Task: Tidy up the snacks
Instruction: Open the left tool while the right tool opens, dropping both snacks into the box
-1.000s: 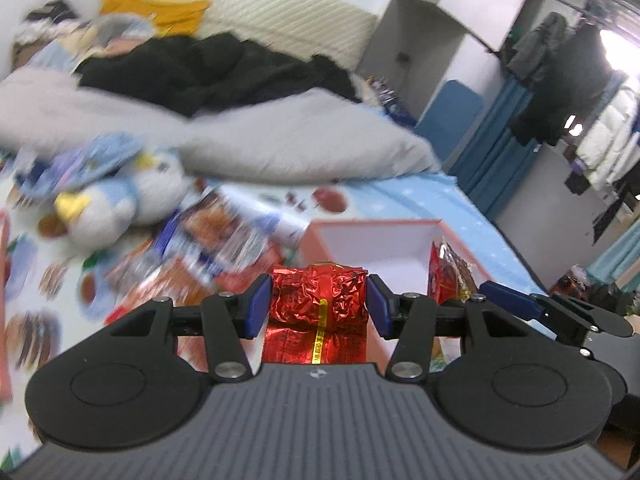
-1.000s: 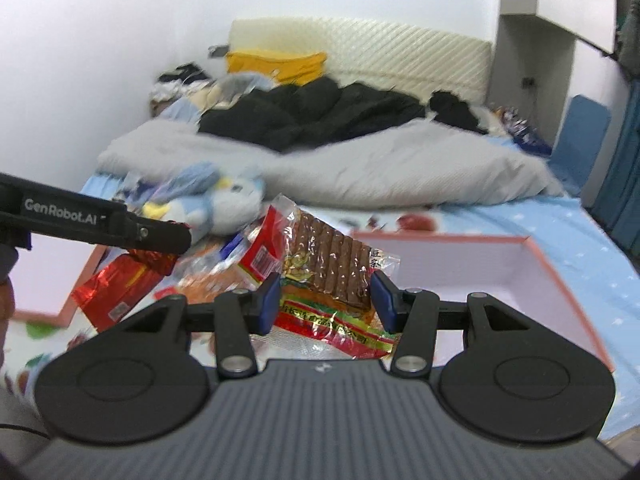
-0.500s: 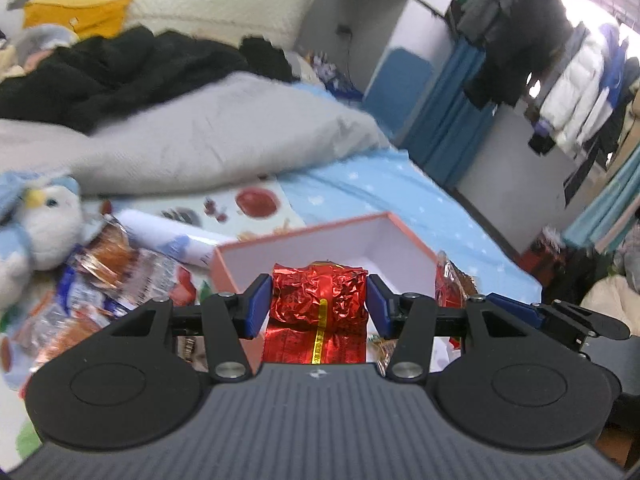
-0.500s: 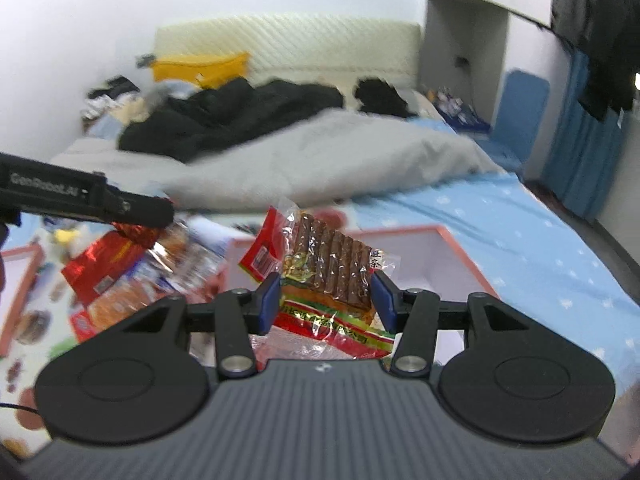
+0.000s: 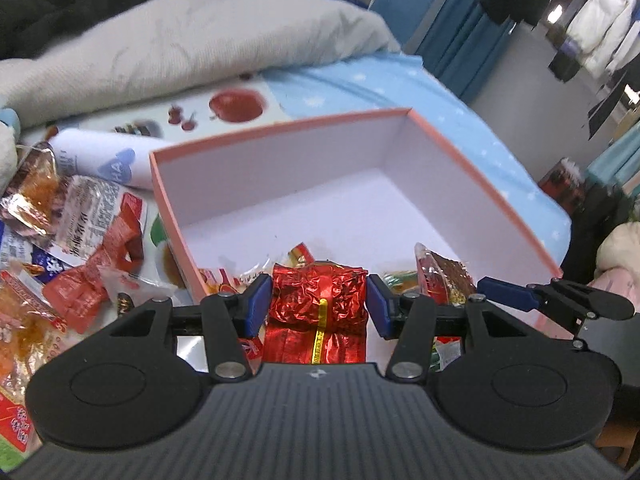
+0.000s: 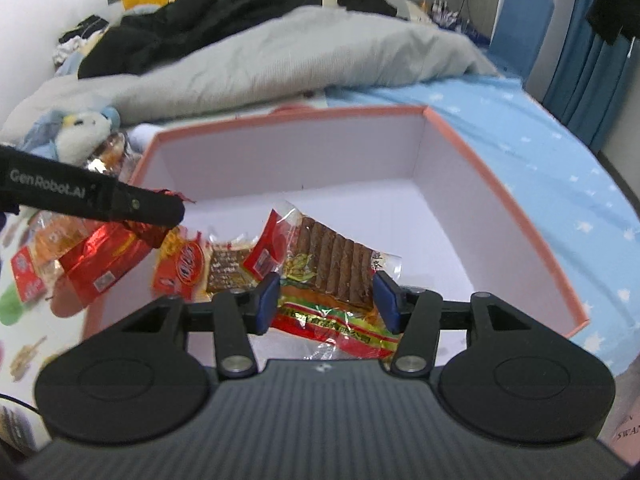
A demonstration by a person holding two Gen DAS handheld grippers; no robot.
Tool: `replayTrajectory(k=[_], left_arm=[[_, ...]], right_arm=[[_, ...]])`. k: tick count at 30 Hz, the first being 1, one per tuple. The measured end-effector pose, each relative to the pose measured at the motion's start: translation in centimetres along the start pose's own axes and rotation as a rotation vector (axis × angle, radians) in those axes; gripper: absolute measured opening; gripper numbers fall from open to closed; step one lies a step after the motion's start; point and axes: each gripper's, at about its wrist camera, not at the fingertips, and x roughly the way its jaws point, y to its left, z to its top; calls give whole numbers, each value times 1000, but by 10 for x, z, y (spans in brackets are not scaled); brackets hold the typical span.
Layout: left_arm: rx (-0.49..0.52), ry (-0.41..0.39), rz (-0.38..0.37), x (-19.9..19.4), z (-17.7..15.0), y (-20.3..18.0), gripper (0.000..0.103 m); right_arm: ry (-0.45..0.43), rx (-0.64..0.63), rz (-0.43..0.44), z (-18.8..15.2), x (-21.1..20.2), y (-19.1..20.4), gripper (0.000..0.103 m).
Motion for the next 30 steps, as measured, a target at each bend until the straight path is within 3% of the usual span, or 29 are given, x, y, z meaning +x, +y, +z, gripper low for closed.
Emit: replayTrajectory(k=[8, 11, 13, 15, 20, 30], left_arm=[[6, 38, 10, 16, -4, 8, 58], [2, 59, -15, 14, -3, 4, 70], [14, 32, 6, 6, -3, 0, 77], [19, 25, 22, -1, -3, -2, 77], [20, 0, 19, -25, -6, -4, 77], [13, -132, 15, -109, -12, -14, 77]], right_arm=[[62, 32, 27, -6, 20, -4, 57], [72, 54, 16, -6, 20, -5, 58], [75, 63, 21, -5, 17, -5, 56], [73, 60, 13, -5, 14, -4, 71], [32, 69, 23, -4, -5, -2, 71], [-107, 75, 37, 4, -69, 13, 71]])
